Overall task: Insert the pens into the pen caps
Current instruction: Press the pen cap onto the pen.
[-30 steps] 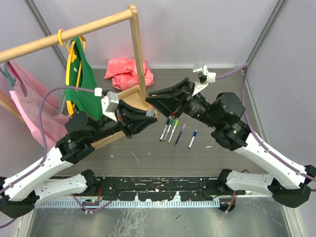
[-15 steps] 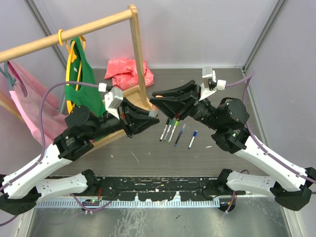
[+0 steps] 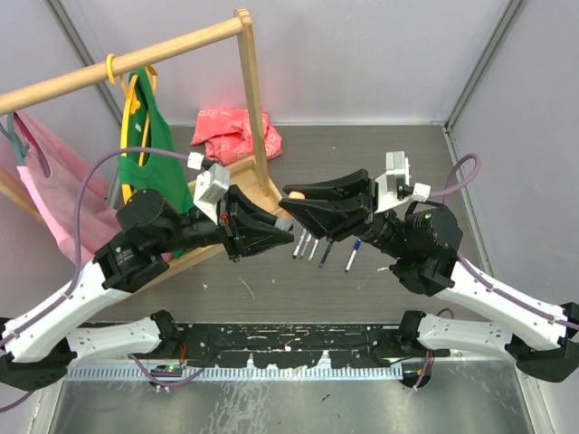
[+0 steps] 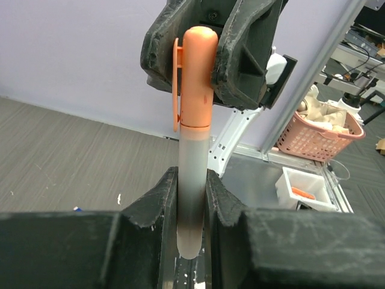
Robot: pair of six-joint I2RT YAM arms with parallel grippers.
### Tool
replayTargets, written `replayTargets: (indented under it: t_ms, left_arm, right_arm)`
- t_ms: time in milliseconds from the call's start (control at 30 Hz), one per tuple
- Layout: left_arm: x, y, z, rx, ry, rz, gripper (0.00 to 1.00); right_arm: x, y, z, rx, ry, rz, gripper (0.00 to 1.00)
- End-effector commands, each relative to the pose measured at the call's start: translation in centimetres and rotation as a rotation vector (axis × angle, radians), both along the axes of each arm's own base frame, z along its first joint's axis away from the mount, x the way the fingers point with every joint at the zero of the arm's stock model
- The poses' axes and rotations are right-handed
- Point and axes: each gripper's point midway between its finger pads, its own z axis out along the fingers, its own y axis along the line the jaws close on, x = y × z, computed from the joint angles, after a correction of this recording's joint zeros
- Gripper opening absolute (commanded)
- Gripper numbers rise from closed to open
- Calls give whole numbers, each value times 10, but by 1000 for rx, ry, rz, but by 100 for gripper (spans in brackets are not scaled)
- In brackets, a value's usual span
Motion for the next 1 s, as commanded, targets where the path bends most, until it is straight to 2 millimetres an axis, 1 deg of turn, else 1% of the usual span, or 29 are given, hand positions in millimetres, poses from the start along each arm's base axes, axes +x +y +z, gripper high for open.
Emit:
replayTargets:
  t_ms: [0, 100, 200, 267, 333, 400, 467, 567, 700, 733, 833, 900, 967]
  left_arm:
    - [-1, 56, 142, -432, -199, 160, 0]
    - [-6, 55, 145, -423, -231, 139, 0]
    - [-10, 57, 149, -421, -268, 129, 0]
    - [-11, 59, 150, -418, -281, 130, 0]
    - [-10, 58, 148, -408, -283, 136, 0]
    - [-9, 56, 144, -394, -280, 137, 0]
    - [-7, 53, 139, -371, -273, 133, 0]
    - [-5, 46, 128, -334, -258, 120, 0]
    - [-1, 38, 112, -290, -234, 112, 0]
    - [1, 36, 107, -279, -227, 114, 0]
    - [5, 32, 98, -254, -219, 123, 0]
    - [10, 29, 91, -230, -214, 134, 0]
    - [15, 24, 82, -198, -214, 141, 0]
  right_arm:
    - [-47, 54, -154, -447, 187, 296, 0]
    - [-60, 60, -169, -458, 233, 358, 0]
    - [-68, 62, -182, -477, 263, 392, 0]
    - [-68, 60, -182, -478, 269, 381, 0]
    - [-64, 57, -175, -476, 256, 351, 0]
    - [-58, 54, -162, -467, 236, 308, 0]
    - [-51, 51, -144, -446, 206, 263, 0]
    - [-40, 46, -109, -399, 160, 183, 0]
    - [-24, 33, -63, -317, 109, 66, 1]
    - [-20, 29, -53, -295, 103, 37, 5]
    - [-12, 16, -24, -230, 77, -33, 22]
    - [-8, 9, -11, -189, 52, -67, 33]
    - [-5, 3, -2, -157, 42, -97, 44]
